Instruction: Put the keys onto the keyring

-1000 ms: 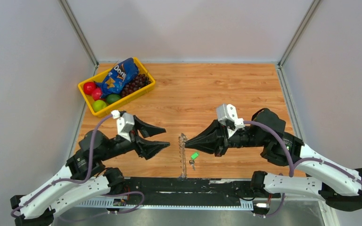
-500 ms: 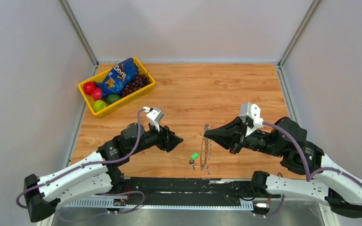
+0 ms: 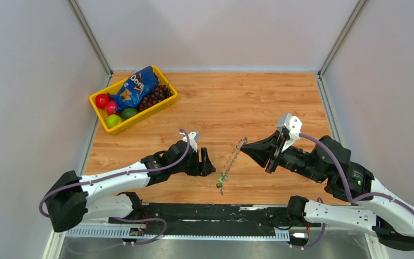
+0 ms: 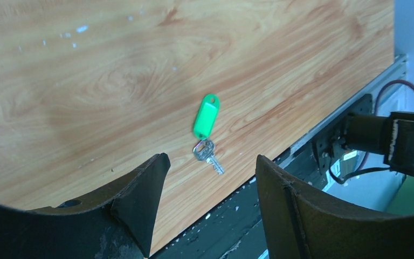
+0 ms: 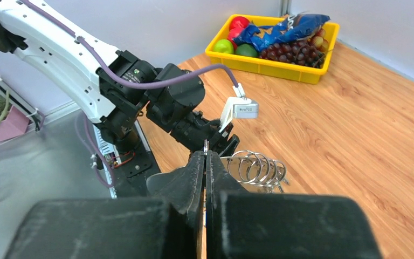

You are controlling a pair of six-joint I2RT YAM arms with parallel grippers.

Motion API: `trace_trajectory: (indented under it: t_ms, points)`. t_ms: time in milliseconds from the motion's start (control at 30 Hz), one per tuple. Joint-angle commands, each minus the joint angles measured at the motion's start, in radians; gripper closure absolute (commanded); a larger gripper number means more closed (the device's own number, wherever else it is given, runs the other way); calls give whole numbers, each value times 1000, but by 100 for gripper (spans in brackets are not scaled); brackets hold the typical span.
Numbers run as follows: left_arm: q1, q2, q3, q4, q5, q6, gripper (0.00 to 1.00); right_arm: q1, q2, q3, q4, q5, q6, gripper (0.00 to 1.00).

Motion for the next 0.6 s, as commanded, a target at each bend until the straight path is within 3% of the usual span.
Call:
trace_trajectory:
  t_ms: [0,567]
  points:
    - [-14,68,-22,65,43,-101,29,-4,-1,-3,13,68,26,100]
    - [-143,273,68,44,-5,-134,30,-3,-6,-30,17,96,65,100]
